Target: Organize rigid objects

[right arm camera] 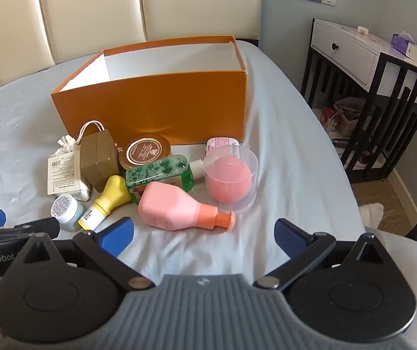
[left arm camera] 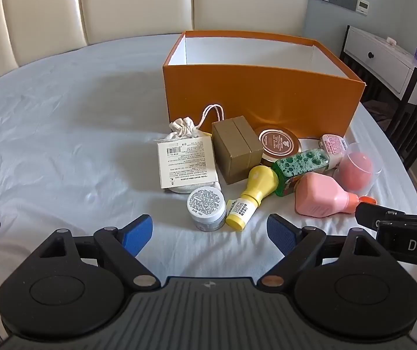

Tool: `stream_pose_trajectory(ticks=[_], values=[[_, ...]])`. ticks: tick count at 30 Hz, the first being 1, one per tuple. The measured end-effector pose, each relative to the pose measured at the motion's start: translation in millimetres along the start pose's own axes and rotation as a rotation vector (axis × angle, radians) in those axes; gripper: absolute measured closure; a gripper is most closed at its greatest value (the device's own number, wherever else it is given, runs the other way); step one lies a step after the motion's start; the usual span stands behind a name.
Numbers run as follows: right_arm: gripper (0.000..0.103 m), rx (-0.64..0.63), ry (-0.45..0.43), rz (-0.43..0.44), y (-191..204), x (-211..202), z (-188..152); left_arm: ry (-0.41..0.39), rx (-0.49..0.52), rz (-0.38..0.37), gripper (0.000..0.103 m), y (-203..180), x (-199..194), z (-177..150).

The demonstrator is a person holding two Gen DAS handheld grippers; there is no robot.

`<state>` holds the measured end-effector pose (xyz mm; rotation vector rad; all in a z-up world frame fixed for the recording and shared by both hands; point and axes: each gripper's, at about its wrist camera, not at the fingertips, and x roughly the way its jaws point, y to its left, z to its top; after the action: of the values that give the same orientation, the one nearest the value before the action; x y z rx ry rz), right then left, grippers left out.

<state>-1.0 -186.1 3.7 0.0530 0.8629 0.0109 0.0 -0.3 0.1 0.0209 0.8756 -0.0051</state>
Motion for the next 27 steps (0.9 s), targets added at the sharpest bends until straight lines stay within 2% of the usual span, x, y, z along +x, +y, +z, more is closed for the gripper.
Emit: stream_pose_trajectory(ticks=[4, 6, 7, 12, 16, 21, 27], values=[[0.002, 0.001, 0.003, -0.003, 0.3, -0.5, 2.0, -0.01, 0.011, 0.002, 0.004, -1.2, 0.7, 2.0], [0.003, 0.0, 0.001, -0.002, 1.1, -0.8, 2.2, -0.014, 0.0, -0.035, 0.013, 4.5, -3.2, 0.9], [0.002, -0.001, 0.001, -0.002, 1.6, -0.9, 2.1, -0.01, 0.0, -0.049, 0.014, 5.4, -3.7, 0.7], [0.002, 0.002, 0.011, -0.002, 0.3, 1.2, -5.6, 0.004, -0.013, -0.037, 0.02, 2.2, -3.0, -0.8], [0.003, 0.007, 0.016, -0.004, 0.1, 0.8, -2.2, 0.022, -0.04, -0.061, 0.02, 4.2, -3.6, 1.2], [0.002, 0.006, 0.023, -0.001, 0.2, 0.3, -2.4, 0.007, -0.038, -0.051, 0.024, 2.5, -5.8, -0.2], [0.003, 0.004, 0.02, -0.003, 0.7, -0.6, -2.8, 0.003, -0.057, -0.082, 0.025, 3.6, -8.1, 0.9]])
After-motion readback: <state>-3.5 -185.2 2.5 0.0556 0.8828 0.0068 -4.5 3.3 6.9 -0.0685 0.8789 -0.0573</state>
